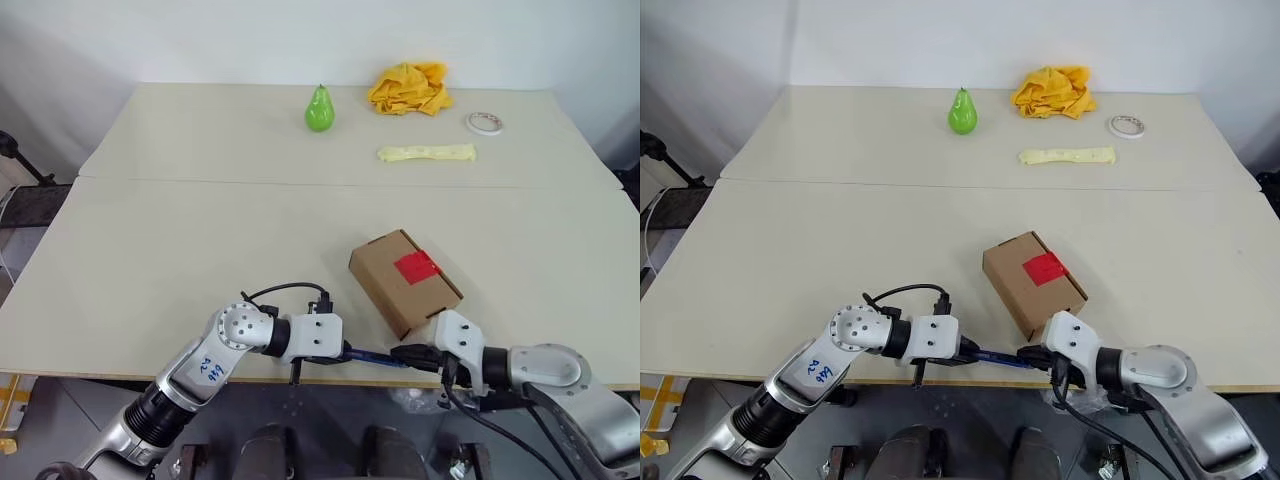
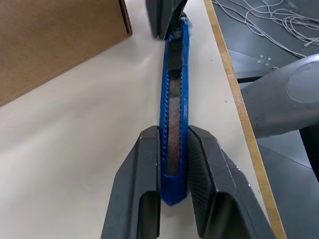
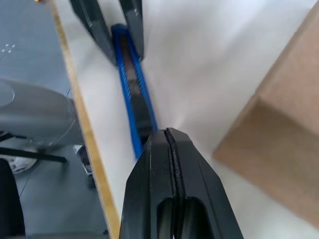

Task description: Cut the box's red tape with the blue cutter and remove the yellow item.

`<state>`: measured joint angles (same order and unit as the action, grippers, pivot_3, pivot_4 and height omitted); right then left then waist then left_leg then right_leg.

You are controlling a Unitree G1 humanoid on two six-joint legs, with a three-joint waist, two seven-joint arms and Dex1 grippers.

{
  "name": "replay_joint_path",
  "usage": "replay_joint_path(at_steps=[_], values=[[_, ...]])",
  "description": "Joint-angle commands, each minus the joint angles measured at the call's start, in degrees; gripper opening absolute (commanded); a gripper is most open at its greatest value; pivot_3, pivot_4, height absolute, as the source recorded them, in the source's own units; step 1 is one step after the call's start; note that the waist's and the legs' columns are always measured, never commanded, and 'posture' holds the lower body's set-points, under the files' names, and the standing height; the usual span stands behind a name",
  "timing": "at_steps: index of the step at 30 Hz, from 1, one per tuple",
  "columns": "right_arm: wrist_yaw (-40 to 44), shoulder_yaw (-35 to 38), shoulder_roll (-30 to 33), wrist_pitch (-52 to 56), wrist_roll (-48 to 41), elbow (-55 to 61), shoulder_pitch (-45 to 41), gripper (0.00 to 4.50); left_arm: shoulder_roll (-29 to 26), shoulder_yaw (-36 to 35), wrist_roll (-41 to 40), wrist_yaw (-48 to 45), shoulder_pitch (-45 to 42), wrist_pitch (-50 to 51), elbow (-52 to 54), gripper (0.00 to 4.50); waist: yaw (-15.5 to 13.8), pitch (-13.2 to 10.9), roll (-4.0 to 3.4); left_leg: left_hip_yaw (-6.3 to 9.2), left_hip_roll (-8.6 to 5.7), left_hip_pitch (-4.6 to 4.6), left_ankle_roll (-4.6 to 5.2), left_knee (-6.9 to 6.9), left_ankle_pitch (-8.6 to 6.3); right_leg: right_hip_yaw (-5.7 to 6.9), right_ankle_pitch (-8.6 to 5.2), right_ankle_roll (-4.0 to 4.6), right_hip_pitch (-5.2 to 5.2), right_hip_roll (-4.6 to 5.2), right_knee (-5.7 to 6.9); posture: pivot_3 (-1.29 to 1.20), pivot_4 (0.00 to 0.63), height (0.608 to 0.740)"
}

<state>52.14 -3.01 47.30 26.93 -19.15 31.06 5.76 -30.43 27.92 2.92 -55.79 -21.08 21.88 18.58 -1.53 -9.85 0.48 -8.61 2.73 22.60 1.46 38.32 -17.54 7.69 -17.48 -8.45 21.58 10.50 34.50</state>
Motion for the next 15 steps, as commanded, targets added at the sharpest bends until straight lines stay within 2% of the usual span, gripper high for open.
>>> replay_joint_path(at_steps=[1,9,15], values=[[1.79,-0.19,1.25,-1.06,0.00,0.34,1.29,0.02,-0.43,1.43,0.98,0.21,1.16,0.83,0.43,0.44,0.02,0.00,0.00,0.00,0.00,0.00,0.00,0.00,0.00,0.00,0.00,0.00,0.00,0.00,0.00,0.00,0.150,0.740],[1.06,-3.07,0.29,-1.11,1.84,-1.61,0.11,0.02,-0.62,1.51,0.83,0.06,1.15,0.96,0.89,0.44,0.08,0.00,0.00,0.00,0.00,0.00,-0.01,0.00,0.00,0.00,0.00,0.00,0.00,0.00,0.00,0.00,0.150,0.740],[0.41,-7.84,-2.87,-0.38,2.68,-2.51,-4.29,0.02,-0.61,1.86,0.84,0.12,1.42,1.29,1.39,0.44,0.38,0.06,0.10,-0.02,0.06,-0.14,-0.06,0.00,0.02,-0.02,0.00,0.00,-0.02,-0.03,-0.08,0.00,0.150,0.740]])
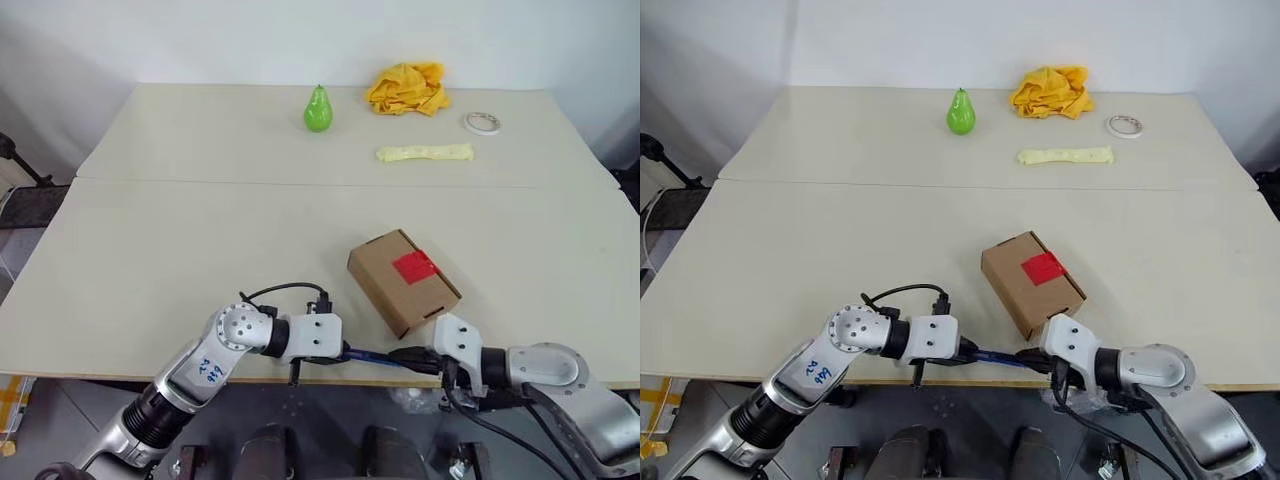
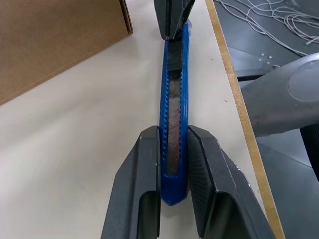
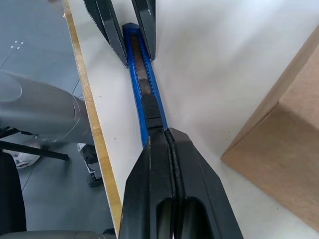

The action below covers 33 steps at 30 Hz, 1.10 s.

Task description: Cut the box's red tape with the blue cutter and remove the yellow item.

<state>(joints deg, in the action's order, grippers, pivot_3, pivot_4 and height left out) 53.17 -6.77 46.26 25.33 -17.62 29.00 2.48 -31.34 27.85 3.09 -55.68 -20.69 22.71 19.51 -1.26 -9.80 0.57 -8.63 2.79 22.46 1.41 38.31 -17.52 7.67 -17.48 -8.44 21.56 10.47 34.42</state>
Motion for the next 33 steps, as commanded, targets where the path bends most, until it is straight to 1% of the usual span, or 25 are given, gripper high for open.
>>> replay_joint_path(at_steps=[1,11,13,15,17,19,21,22,23,24,25,26,28,30,31,33], values=[[-0.86,-4.60,-2.47,1.61,1.16,-0.32,-1.59,0.02,0.28,1.93,0.64,0.01,1.01,0.51,0.48,0.44,0.28,0.03,0.05,-0.01,0.03,-0.06,-0.02,-0.01,0.01,-0.02,0.00,0.00,-0.02,-0.02,0.01,0.00,0.150,0.740],[-1.70,-5.58,-3.69,2.82,1.06,0.83,-1.79,0.02,0.55,2.11,0.83,0.49,0.94,0.72,0.19,0.44,-0.14,0.08,-0.03,0.00,0.03,-0.05,-0.04,-0.02,-0.01,-0.03,-0.02,0.04,0.00,-0.02,0.11,0.00,0.150,0.740],[-1.55,-4.31,-3.61,3.14,-0.26,1.63,-1.36,0.02,0.74,2.16,0.80,0.59,0.99,0.58,0.16,0.44,-0.17,0.08,-0.03,0.00,0.03,-0.05,-0.04,-0.01,-0.01,-0.02,-0.02,0.04,0.00,-0.02,0.11,0.00,0.150,0.740],[0.27,-1.40,-2.45,3.81,-3.88,3.70,0.44,0.02,0.59,1.64,0.58,0.74,1.38,-0.30,0.18,0.44,-0.31,0.08,-0.03,0.00,0.03,-0.04,-0.04,-0.01,-0.01,-0.02,-0.02,0.04,0.00,-0.01,0.07,0.00,0.150,0.740],[3.12,3.92,-1.36,4.94,-10.83,7.01,3.04,0.02,-0.01,0.11,0.01,1.04,2.46,-3.30,-0.10,0.44,-0.38,0.08,-0.04,0.02,0.02,0.02,-0.01,-0.02,-0.03,-0.01,-0.02,0.04,0.01,0.00,0.07,0.00,0.150,0.740],[3.48,10.22,-0.65,8.70,-18.91,9.68,5.66,0.02,-0.81,-2.09,-0.91,1.34,4.03,-8.38,-0.48,0.44,-0.26,0.06,-0.04,0.02,0.02,0.08,0.01,-0.03,-0.04,-0.01,-0.01,0.02,0.02,-0.01,0.11,0.00,0.150,0.740],[1.96,17.79,0.70,15.65,-30.87,11.73,8.25,0.36,-1.68,-5.10,-1.83,2.26,6.13,-16.08,-1.64,0.44,0.05,0.00,-0.08,0.01,0.07,0.08,0.03,-0.04,-0.05,-0.02,0.00,0.01,0.02,0.00,0.09,0.00,0.150,0.740],[1.75,21.62,1.83,17.86,-36.38,12.78,9.58,0.60,-2.52,-7.53,-2.33,3.02,7.64,-22.69,-2.36,0.44,0.06,-0.03,-0.08,0.01,0.12,0.06,0.03,-0.06,-0.06,-0.02,0.00,0.01,0.02,-0.01,0.09,0.00,0.150,0.740],[-1.13,26.23,3.48,21.03,-44.17,13.29,11.01,0.94,-3.44,-11.07,-4.27,2.95,9.58,-31.25,-2.73,0.44,0.05,-0.07,-0.07,0.01,0.16,0.06,0.05,-0.06,-0.07,-0.02,0.00,0.01,0.02,-0.01,0.08,0.00,0.150,0.740],[-6.17,29.85,5.62,22.91,-54.66,12.77,11.98,1.26,-4.13,-14.40,-6.41,2.79,11.12,-36.73,-2.29,0.44,0.08,-0.12,-0.12,0.02,0.30,0.06,0.11,-0.07,-0.11,-0.02,0.00,0.01,0.04,-0.01,0.04,0.00,0.150,0.740],[-10.31,32.32,7.37,24.30,-62.67,12.20,12.59,1.62,-4.57,-16.46,-7.91,2.70,12.05,-40.60,-2.33,0.44,0.10,-0.16,-0.12,0.01,0.39,0.07,0.17,-0.05,-0.16,-0.02,-0.01,0.02,0.07,0.00,-0.01,0.00,0.150,0.740],[-14.22,33.77,9.70,25.35,-69.03,11.39,12.45,1.97,-4.68,-17.97,-8.16,3.44,12.12,-42.43,-2.21,0.44,0.03,-0.17,-0.10,0.01,0.42,0.03,0.22,-0.08,-0.19,-0.03,-0.01,0.03,0.03,0.00,-0.01,0.00,0.150,0.740],[-21.22,34.47,13.39,24.93,-79.21,9.84,11.00,2.64,-4.09,-20.04,-7.93,5.63,11.09,-43.19,-2.08,0.44,-0.13,-0.19,-0.13,0.02,0.43,0.01,0.30,-0.07,-0.22,-0.02,0.00,0.07,0.02,0.01,-0.07,0.00,0.150,0.740],[-30.15,33.16,17.73,23.88,-88.30,7.55,8.75,3.36,-3.74,-21.06,-7.73,6.66,9.64,-43.42,-1.77,0.44,-0.31,-0.19,-0.12,0.02,0.39,0.01,0.37,-0.07,-0.22,-0.04,0.03,0.10,-0.01,0.02,-0.11,0.00,0.150,0.740],[-33.53,31.62,18.85,22.73,-92.01,6.09,6.22,3.71,-3.52,-21.38,-7.46,7.16,8.45,-43.69,-1.81,0.44,-0.25,-0.21,-0.09,0.02,0.37,0.02,0.39,-0.07,-0.22,-0.04,0.03,0.10,0.00,0.03,-0.12,0.00,0.150,0.740],[-37.34,28.67,19.69,22.00,-95.06,3.94,1.67,4.43,-3.09,-21.57,-6.66,8.12,6.01,-44.23,-2.34,0.44,-0.21,-0.26,0.01,-0.01,0.33,0.05,0.39,-0.07,-0.22,-0.05,0.04,0.07,0.01,0.03,-0.15,0.00,0.150,0.740]])
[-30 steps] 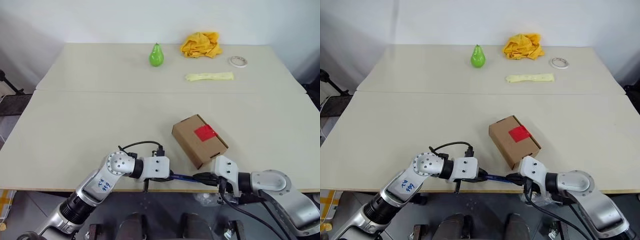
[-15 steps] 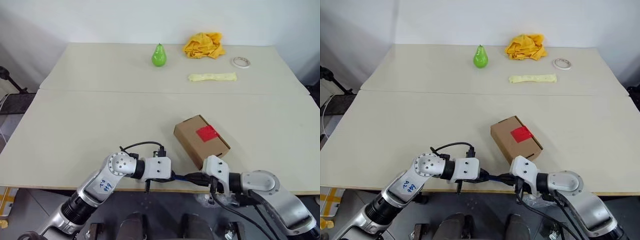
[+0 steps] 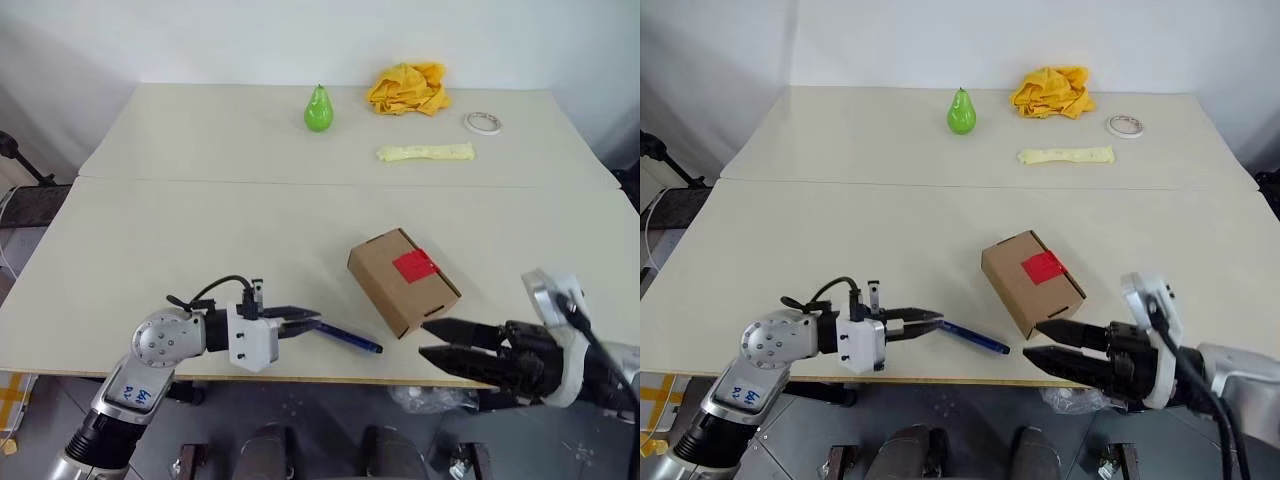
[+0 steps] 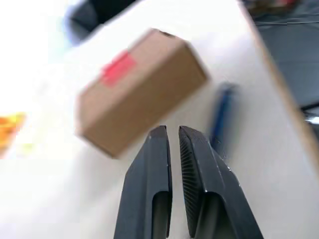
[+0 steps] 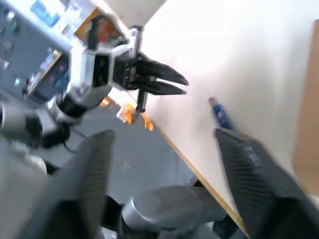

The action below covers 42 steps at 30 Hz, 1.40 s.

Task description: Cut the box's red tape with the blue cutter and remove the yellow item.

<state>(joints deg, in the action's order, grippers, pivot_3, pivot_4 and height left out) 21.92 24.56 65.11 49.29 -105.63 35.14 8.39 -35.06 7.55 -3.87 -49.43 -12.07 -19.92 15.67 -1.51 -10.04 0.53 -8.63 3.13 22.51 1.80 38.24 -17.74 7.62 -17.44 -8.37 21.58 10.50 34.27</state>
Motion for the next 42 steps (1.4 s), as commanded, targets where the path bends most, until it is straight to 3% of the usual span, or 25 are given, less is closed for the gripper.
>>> replay_joint_path(at_steps=[1,6,10,13,16,19,24,28,32,38,42], values=[[-7.34,-4.01,0.86,-1.74,-7.37,-2.86,-6.19,4.47,0.95,-1.22,0.61,2.33,-3.71,-1.40,1.09,0.44,0.05,-0.03,0.05,0.00,0.01,0.01,-0.04,0.00,0.01,0.01,0.00,-0.01,0.01,-0.03,-0.01,0.00,0.150,0.740],[-11.14,-8.43,1.34,0.77,-7.37,-4.08,-11.04,4.47,2.27,-0.17,-0.40,2.85,-5.63,0.58,-0.47,0.44,0.07,-0.02,0.04,-0.02,-0.23,0.27,-0.36,0.00,0.16,0.09,0.06,-0.11,0.17,-0.13,0.05,0.00,0.150,0.740],[-3.46,-5.71,-0.14,2.63,-0.98,-1.37,-10.55,4.49,-1.08,3.15,-5.44,-4.68,-0.98,9.18,-0.42,0.61,0.16,-0.02,0.04,-0.05,-0.30,0.73,-0.32,0.07,0.14,0.13,0.16,-0.31,0.58,-0.12,0.00,0.00,0.150,0.740],[1.13,-3.19,-2.00,2.19,4.18,-0.16,-9.14,4.50,-1.47,4.95,-9.84,-7.59,-0.76,17.69,0.87,1.28,-0.07,-0.03,0.06,-0.17,-0.29,0.88,-0.31,0.09,0.13,0.10,0.17,-0.33,0.79,-0.12,0.02,0.00,0.150,0.740],[10.90,-1.47,-3.35,-1.03,19.07,3.62,-4.94,4.50,1.11,7.52,-9.05,-8.50,-3.86,20.61,-2.37,2.17,-0.83,-0.04,0.08,-0.09,-0.29,1.00,-0.25,0.39,0.11,0.10,0.17,-0.34,0.77,-0.12,0.08,0.00,0.150,0.740],[16.98,-0.12,-5.23,-4.87,28.46,5.25,-1.16,4.50,1.50,9.52,-9.55,-12.12,-5.89,23.25,-4.39,3.06,-0.97,-0.04,0.08,-0.12,-0.28,1.15,-0.15,0.76,0.06,0.01,0.22,-0.42,0.80,-0.11,0.18,0.00,0.150,0.740],[23.85,3.77,-9.63,-12.90,42.74,8.19,6.95,4.50,5.10,13.40,-3.71,-13.73,-12.30,17.66,-16.05,4.46,-1.31,-0.03,0.07,-0.16,-0.29,1.12,-0.15,0.85,0.06,-0.05,0.26,-0.48,0.84,-0.11,0.31,0.00,0.150,0.740],[25.55,7.04,-12.05,-13.90,44.30,10.18,11.78,4.50,6.28,14.22,-1.39,-14.43,-15.16,16.56,-21.52,4.46,-1.17,-0.02,0.09,-0.15,-0.30,1.13,-0.15,0.86,0.07,-0.03,0.26,-0.48,0.86,-0.11,0.34,0.00,0.150,0.740],[26.48,8.68,-13.98,-15.34,46.21,10.76,14.32,4.50,7.15,14.24,-4.56,-19.45,-17.80,21.47,-24.01,4.46,-1.07,-0.02,0.09,-0.15,-0.29,1.07,-0.14,0.89,0.08,-0.04,0.26,-0.48,0.82,-0.11,0.43,0.00,0.150,0.740],[31.40,8.45,-15.15,-21.11,54.79,8.49,15.39,4.50,7.40,15.63,-1.57,-24.17,-23.19,21.81,-32.00,4.46,-1.00,-0.02,0.09,-0.16,-0.30,1.04,-0.14,0.90,0.09,-0.06,0.26,-0.47,0.82,-0.10,0.48,0.00,0.150,0.740],[32.04,7.82,-15.98,-22.76,56.85,7.66,14.68,4.50,7.65,16.28,0.65,-23.13,-23.28,20.72,-34.39,3.63,-0.81,-0.01,0.10,-0.16,-0.30,1.01,-0.14,0.90,0.09,-0.06,0.26,-0.48,0.80,-0.10,0.49,0.00,0.150,0.740]])
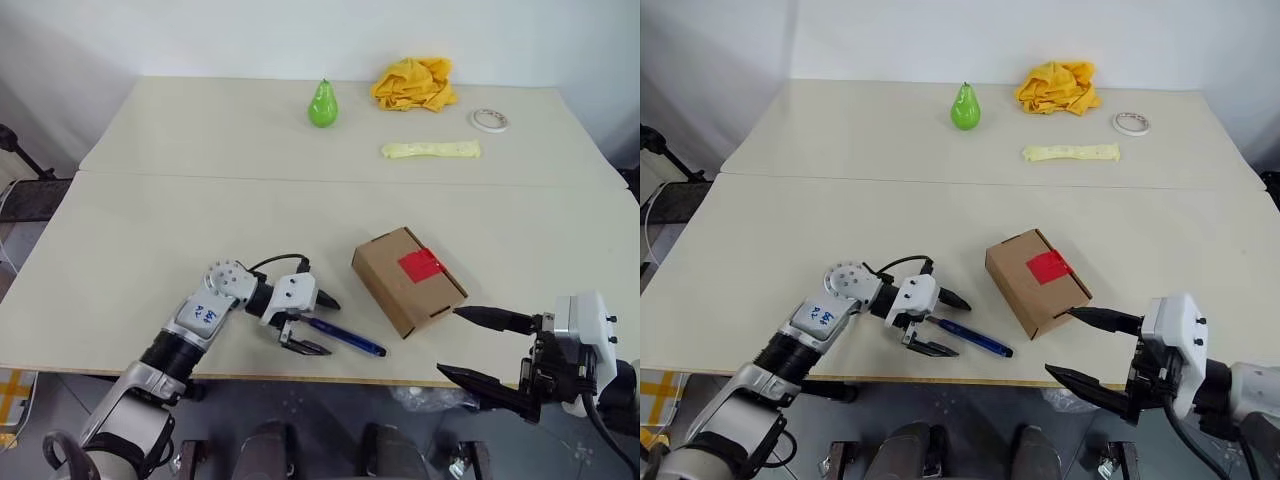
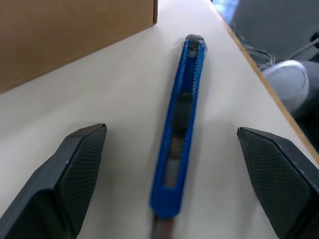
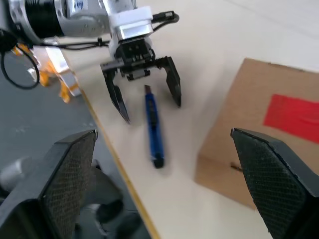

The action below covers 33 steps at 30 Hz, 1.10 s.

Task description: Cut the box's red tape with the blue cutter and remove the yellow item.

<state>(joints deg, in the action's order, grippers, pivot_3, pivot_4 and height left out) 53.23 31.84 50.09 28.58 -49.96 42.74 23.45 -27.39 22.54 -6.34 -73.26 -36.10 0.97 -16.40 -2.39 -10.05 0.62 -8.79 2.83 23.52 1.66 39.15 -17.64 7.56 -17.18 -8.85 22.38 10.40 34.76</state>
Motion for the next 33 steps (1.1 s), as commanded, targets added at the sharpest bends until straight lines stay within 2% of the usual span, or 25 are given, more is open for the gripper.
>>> replay_joint_path(at_steps=[1,10,11,15,17,21,25,28,31,33], values=[[0.81,0.36,-1.21,-2.31,1.58,-0.06,-0.56,4.50,0.15,1.28,3.23,0.94,0.85,-0.59,-2.63,3.32,0.13,0.01,-0.01,0.00,0.00,-0.02,0.00,0.00,0.00,0.00,0.00,0.00,-0.01,0.00,0.02,0.00,0.150,0.740],[1.41,-1.94,-1.80,-2.70,2.62,-0.50,-2.71,4.50,-1.97,1.33,3.90,0.44,2.78,-4.47,-1.85,0.61,0.70,0.05,-0.04,0.12,-0.04,-0.40,0.06,0.01,-0.01,0.05,0.00,0.01,-0.47,0.10,-0.17,0.00,0.150,0.740],[1.41,-2.16,-1.71,-2.53,2.49,-0.53,-3.08,4.50,-2.39,0.85,3.57,0.16,2.59,-5.09,-1.95,0.46,0.78,0.05,-0.04,0.14,-0.04,-0.40,0.06,0.01,0.00,0.06,0.01,0.03,-0.47,0.12,-0.22,0.00,0.150,0.740],[0.44,-2.49,-0.90,-0.42,-1.52,1.03,-5.76,4.50,-5.11,-7.78,-6.25,-3.75,2.80,-8.87,1.55,0.46,1.74,0.04,-0.03,0.14,0.00,-0.37,0.02,0.01,0.02,0.03,0.01,0.07,-0.33,0.09,-0.05,0.00,0.150,0.740],[-0.44,-2.84,-0.36,1.16,-3.77,1.74,-6.92,4.50,-5.81,-10.35,-8.63,-4.70,3.43,-10.97,3.21,0.46,2.02,0.03,-0.03,0.14,0.04,-0.31,-0.02,-0.01,0.04,0.04,0.00,0.10,-0.23,0.06,0.23,0.00,0.150,0.740],[-8.85,-2.50,1.93,8.95,-18.27,1.74,-9.91,4.50,-6.52,-17.62,-13.74,-1.87,6.08,-14.63,12.59,0.46,2.25,0.00,0.02,0.17,0.00,-0.26,0.00,-0.01,0.04,0.05,0.00,0.09,-0.25,0.13,0.21,0.00,0.150,0.740],[-24.72,-3.04,8.22,15.03,-42.66,-2.89,-12.25,4.50,-5.45,-20.69,-10.27,4.83,7.35,-20.05,17.87,0.46,2.18,-0.02,0.04,0.34,0.09,-0.29,0.08,0.00,0.04,0.07,0.01,0.08,-0.45,0.22,0.07,0.00,0.150,0.740],[-37.30,-7.70,13.76,15.94,-58.63,-7.69,-14.69,4.50,-3.65,-19.54,-5.25,8.75,5.72,-25.69,16.69,0.46,2.13,-0.03,0.07,0.36,0.01,-0.40,0.17,0.00,0.04,0.09,0.03,0.05,-0.69,0.24,-0.12,0.00,0.150,0.740],[-42.19,-11.01,13.84,16.18,-63.04,-9.57,-17.80,4.50,-2.99,-18.24,-3.29,9.94,4.67,-27.93,15.30,0.46,2.12,-0.05,0.11,0.36,0.00,-0.34,0.19,0.00,0.03,0.13,0.06,0.02,-0.67,0.20,-0.21,0.00,0.150,0.740],[-45.46,-14.90,10.52,16.08,-63.04,-11.29,-23.74,4.50,-2.02,-16.57,-0.69,11.04,3.30,-29.82,13.20,0.46,2.15,-0.05,0.11,0.33,-0.05,-0.32,0.17,0.00,0.02,0.13,0.07,0.00,-0.65,0.16,-0.25,0.00,0.150,0.740]])
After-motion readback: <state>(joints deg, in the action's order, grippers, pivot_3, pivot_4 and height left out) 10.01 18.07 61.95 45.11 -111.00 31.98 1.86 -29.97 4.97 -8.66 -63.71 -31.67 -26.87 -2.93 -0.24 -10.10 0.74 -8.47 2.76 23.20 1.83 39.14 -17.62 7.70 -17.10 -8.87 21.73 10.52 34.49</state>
